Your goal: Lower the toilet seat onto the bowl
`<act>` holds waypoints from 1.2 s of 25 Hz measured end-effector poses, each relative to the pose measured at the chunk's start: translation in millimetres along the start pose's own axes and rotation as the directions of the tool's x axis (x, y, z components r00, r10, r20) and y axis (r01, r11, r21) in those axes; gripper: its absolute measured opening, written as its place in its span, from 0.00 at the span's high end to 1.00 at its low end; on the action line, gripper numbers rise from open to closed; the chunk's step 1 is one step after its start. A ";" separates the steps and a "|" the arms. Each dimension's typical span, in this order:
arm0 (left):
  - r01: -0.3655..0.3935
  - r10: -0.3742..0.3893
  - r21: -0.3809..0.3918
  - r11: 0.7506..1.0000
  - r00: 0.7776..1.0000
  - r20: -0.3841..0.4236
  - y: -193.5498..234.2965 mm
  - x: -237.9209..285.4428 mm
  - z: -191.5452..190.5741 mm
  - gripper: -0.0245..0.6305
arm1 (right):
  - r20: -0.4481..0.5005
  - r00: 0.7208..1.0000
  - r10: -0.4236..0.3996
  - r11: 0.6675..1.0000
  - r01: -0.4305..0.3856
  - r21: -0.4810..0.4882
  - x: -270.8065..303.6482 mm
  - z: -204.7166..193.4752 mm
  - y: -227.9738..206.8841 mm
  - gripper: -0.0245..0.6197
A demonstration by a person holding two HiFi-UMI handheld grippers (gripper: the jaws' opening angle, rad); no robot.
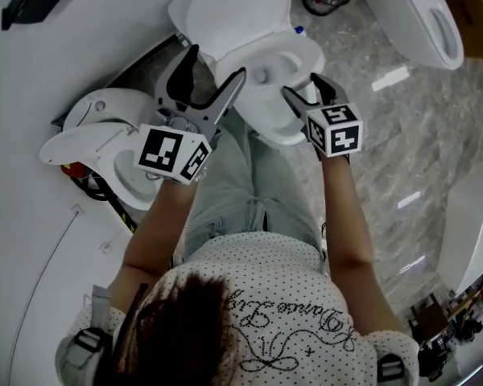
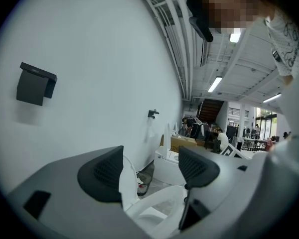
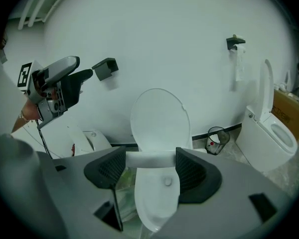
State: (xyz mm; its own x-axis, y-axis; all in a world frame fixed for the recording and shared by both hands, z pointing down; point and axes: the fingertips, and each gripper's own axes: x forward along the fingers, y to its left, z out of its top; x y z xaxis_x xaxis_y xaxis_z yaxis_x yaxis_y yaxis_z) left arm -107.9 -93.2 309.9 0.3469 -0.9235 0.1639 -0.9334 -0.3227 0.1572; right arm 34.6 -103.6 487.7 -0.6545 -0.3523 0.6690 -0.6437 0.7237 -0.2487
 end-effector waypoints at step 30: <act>0.201 -0.206 -0.049 0.978 0.968 -0.140 -65.7 31.5 -106.8 0.93 | 0.010 0.998 -0.059 0.996 0.058 0.068 -29.5 -133.8 -7.1 0.48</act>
State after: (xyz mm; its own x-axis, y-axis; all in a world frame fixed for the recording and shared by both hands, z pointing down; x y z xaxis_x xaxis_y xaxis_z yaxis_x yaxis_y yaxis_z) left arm -25.8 -79.0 408.8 0.5414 -0.7985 0.2631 -0.8387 -0.4914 0.2347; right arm 111.5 -18.9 563.5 -0.6195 -0.4004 0.6752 -0.7063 0.6598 -0.2567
